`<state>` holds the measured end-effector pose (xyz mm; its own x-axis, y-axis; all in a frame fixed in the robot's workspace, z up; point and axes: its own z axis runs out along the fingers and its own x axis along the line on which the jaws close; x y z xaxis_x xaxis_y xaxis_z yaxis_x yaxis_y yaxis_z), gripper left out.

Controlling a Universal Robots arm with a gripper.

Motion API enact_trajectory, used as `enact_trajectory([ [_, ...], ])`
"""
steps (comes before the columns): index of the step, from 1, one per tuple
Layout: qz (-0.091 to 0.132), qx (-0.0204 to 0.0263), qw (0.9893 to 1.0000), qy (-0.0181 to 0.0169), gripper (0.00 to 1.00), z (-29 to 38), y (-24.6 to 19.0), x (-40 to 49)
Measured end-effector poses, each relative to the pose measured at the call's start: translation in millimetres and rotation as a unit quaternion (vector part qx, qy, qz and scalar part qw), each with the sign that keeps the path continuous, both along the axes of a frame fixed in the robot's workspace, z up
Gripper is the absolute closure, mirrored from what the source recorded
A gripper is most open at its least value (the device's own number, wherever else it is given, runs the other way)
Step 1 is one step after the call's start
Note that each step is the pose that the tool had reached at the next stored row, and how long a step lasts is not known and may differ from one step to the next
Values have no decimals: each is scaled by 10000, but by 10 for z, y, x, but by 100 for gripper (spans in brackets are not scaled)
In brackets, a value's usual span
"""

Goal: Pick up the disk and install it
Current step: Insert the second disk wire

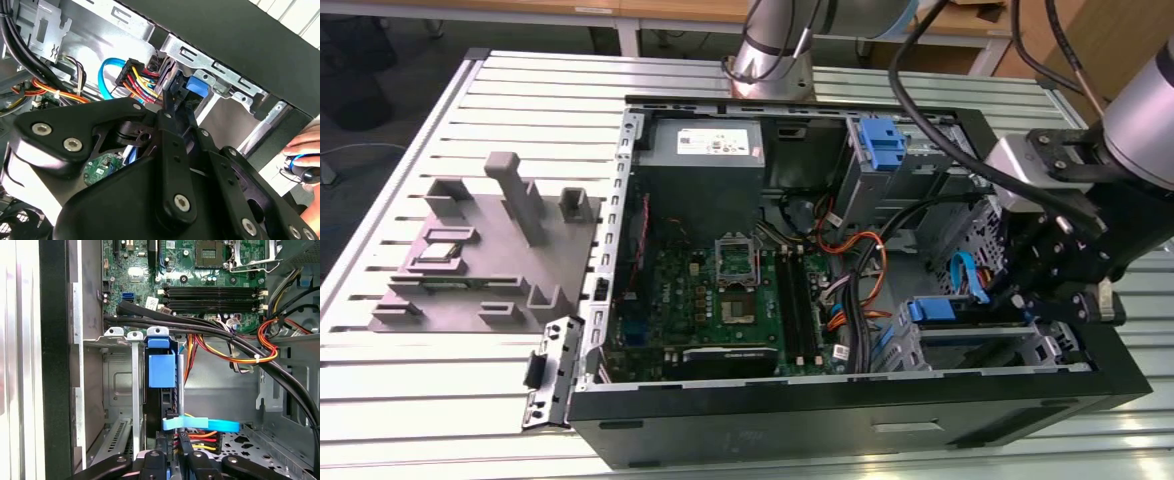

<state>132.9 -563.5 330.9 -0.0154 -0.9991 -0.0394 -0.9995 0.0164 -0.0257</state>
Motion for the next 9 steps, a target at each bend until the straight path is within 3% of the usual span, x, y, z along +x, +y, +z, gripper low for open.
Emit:
enact_trajectory([
  [6,0,-1,10000,0,76,179,0,0],
  [9,0,0,10000,0,76,205,0,0],
])
